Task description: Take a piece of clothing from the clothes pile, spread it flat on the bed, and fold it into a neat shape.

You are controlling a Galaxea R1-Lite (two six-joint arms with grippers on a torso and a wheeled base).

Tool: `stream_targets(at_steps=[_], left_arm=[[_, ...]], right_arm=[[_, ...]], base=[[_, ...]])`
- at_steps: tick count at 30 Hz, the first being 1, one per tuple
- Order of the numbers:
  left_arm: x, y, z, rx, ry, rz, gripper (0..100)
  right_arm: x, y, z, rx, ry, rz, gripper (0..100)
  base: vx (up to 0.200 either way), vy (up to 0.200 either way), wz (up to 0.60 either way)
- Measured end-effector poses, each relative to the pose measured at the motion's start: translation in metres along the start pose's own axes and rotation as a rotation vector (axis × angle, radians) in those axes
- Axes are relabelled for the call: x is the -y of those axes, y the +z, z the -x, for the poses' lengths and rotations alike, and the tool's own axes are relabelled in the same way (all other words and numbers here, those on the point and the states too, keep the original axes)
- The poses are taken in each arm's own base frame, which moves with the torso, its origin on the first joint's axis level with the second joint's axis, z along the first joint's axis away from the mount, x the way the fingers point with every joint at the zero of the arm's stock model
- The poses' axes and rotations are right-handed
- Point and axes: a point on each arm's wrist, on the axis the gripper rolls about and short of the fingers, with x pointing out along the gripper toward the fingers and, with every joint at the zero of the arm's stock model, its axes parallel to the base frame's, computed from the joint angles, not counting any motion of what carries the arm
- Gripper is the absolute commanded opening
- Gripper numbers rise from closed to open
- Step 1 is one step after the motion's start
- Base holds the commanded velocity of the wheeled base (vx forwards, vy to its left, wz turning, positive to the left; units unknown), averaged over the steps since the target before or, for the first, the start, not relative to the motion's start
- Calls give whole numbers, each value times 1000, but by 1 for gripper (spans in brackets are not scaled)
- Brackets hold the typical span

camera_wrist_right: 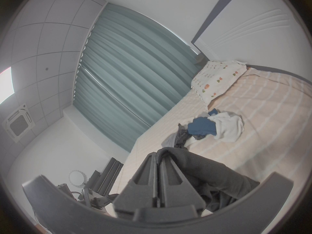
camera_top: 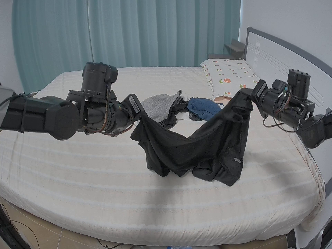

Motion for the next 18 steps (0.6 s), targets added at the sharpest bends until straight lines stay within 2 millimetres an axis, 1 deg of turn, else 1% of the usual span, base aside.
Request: stream_targets(at_steps=[4,8,13,18], left_arm=[[-10,-12,-5,-40,-5,17,0],[-25,-27,-8,-78,9,44,0],[-38,-39,-10,-94,-1,68,0],[-50,-48,-9,-96,-30,77,0]], right_arm=[[13,-16,-1,-34,-39,-7,0],[27,-32,-1,-79,-88,-44,0],[44,-52,0,-140,-147,-87,0],[55,-60,-4,-142,-156,-96,0]], base=[[0,0,0],[0,0,0],[0,0,0],[-200,0,0]])
